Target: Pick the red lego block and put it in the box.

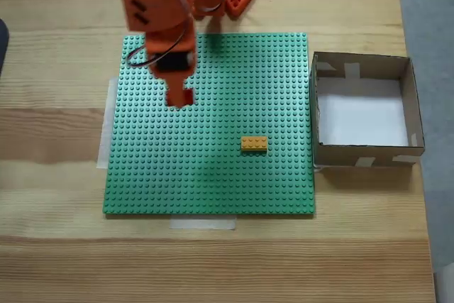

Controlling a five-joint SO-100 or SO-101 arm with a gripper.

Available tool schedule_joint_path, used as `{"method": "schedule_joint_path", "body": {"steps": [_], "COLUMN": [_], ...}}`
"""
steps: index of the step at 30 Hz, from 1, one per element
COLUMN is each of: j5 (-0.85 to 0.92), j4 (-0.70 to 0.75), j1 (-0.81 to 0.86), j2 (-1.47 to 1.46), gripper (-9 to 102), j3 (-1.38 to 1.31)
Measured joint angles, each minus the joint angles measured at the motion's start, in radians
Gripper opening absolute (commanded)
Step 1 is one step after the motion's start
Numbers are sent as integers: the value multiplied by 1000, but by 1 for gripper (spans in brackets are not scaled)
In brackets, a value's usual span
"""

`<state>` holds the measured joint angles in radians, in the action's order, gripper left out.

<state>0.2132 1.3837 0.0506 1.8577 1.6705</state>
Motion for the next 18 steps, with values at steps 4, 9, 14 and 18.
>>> {"method": "schedule_joint_path", "body": {"steps": [4,9,14,18], "j5": [-46,-110,-160,-190], "j4": [57,109,121,98], "j1": [-117,-270,-393,-474], "j2": [34,51,66,67], "gripper": [-1,-1,-1,-1], "j3": [-44,-123,-155,-156]}}
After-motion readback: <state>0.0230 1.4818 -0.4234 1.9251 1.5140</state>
